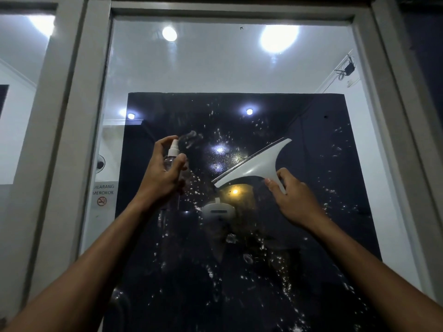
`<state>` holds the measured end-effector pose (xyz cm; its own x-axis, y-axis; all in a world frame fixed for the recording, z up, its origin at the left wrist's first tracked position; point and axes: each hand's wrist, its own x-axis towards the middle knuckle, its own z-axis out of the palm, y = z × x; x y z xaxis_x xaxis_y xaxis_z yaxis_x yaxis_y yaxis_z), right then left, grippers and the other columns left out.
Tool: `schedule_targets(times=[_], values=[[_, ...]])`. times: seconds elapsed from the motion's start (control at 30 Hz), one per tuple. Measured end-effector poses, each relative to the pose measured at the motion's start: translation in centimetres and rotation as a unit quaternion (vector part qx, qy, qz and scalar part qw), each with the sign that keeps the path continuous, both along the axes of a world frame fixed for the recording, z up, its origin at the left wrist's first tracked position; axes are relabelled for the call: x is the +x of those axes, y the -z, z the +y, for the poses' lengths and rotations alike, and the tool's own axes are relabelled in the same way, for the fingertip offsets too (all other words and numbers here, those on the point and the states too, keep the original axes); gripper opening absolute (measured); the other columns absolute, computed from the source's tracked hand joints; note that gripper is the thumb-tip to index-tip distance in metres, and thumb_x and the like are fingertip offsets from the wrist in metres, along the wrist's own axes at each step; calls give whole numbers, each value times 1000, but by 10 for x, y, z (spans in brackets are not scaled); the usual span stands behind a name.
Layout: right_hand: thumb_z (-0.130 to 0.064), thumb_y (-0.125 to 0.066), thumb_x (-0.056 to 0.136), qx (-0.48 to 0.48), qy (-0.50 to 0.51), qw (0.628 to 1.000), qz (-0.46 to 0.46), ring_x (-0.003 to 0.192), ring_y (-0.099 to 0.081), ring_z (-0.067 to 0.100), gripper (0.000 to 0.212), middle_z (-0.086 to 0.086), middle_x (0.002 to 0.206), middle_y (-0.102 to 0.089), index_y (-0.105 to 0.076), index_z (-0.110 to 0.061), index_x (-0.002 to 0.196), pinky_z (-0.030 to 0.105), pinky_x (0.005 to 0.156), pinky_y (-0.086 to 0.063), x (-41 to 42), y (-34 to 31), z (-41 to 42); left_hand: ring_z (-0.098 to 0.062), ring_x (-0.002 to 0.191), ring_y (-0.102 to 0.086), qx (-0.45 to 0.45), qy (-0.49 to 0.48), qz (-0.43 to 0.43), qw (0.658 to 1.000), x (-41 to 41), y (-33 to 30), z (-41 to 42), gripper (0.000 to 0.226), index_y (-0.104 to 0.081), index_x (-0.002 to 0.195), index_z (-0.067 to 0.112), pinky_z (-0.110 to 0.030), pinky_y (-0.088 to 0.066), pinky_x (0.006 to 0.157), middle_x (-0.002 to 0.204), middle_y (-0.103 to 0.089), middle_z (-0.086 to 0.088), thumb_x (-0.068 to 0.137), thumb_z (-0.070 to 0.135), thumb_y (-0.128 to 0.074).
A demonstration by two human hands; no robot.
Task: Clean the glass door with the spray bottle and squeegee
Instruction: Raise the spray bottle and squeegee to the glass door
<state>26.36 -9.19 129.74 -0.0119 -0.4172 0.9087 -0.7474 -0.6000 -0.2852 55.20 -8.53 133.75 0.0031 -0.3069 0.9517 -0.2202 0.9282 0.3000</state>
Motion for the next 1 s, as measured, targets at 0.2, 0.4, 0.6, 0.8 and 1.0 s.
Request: schedule_targets(times=[0.2,0.4,0.6,0.8,1.0], values=[[-40,-41,106,54,-53,997,-25,85,-49,23,26,-2,83,-52,-39,-23,86,34,74,-38,39,-34,-11,-17,67,-60,-12,-22,-20,999,9,0,-12,38,-40,140,23,-23,-56,54,93,-59,0,104,21,-53],[-40,-41,107,104,-134,979,-110,68,-39,5,20,-12,81,-40,-41,-26,92,25,59,-34,58,-39,-14,-10,73,-65,-22,-45,-29,998,20,-2,-26,38,-42,140,26,-24,-58,59,99,-63,0,104,21,-54],[-49,-41,104,106,-61,982,-146,106,-57,25,38,8,116,-58,-53,-13,114,32,85,-39,57,24,-13,-8,67,-64,-28,-51,-40,997,37,12,-29,38,-43,139,22,-20,-54,57,93,-63,4,103,17,-55],[-46,-43,104,111,-88,967,-211,79,-55,25,37,13,96,-57,-51,-13,91,30,63,-38,74,-34,-12,-12,62,-62,-19,-33,-59,998,49,1,-20,41,-40,140,26,-34,-54,52,94,-61,0,103,19,-55],[-48,-42,104,128,-88,959,-235,80,-46,17,27,7,105,-46,-41,-21,108,28,65,-36,78,-47,-18,-8,67,-65,-34,-38,-57,997,46,2,-23,39,-42,138,27,-29,-56,56,93,-63,18,102,19,-56]])
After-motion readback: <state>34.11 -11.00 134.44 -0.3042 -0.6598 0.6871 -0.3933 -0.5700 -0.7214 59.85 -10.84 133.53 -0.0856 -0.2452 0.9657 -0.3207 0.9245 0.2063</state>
